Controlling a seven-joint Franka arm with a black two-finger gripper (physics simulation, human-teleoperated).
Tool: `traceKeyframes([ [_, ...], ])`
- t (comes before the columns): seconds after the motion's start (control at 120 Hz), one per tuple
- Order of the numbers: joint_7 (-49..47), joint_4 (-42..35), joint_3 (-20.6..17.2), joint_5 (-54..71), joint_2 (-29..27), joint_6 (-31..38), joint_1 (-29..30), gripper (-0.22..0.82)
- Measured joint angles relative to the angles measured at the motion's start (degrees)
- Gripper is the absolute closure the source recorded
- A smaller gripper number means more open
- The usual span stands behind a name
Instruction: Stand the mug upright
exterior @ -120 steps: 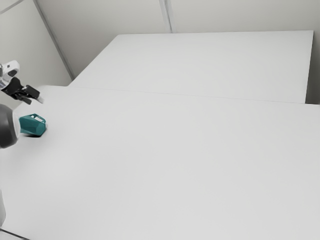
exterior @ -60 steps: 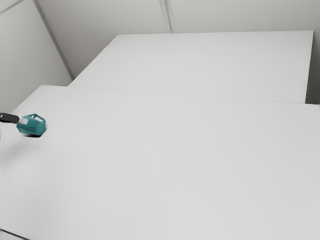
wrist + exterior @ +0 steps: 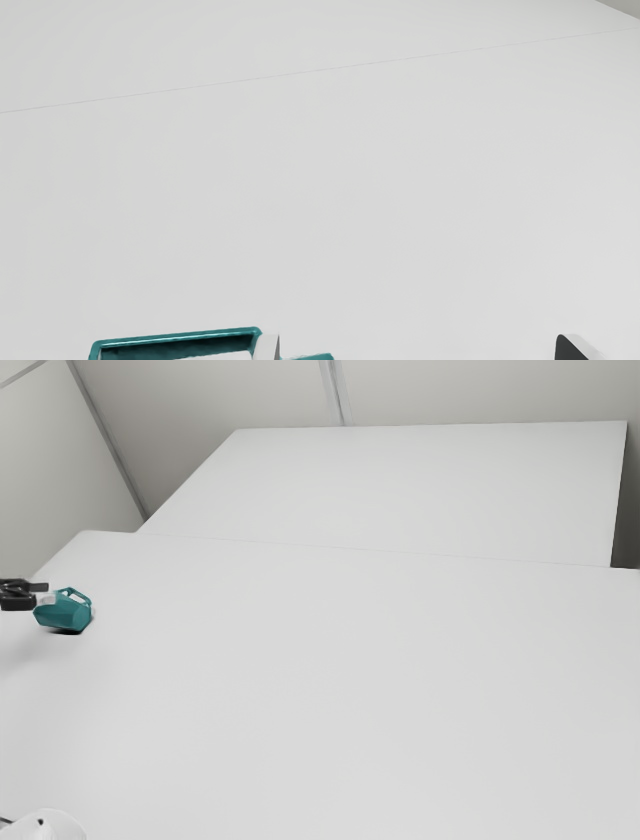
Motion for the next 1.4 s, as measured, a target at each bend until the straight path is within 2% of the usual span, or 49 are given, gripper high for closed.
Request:
traceKeyframes([
  [0.133, 1.8, -1.6, -3.4, 4.3, 0.2, 2.4, 5.0, 0.00],
  [0.408, 4.4, 3.3, -4.9, 7.6, 5.0, 4.9, 8.7, 0.00],
  [0.908, 4.9, 19.8, -8.1, 8.5, 19.4, 5.9, 8.3, 0.00],
  [1.117, 4.2, 24.0, -10.9, 8.6, 23.2, 4.0, 7.4, 0.00],
  [1.4, 1.9, 26.4, -11.7, 8.7, 25.3, -0.2, 6.9, 0.00],
])
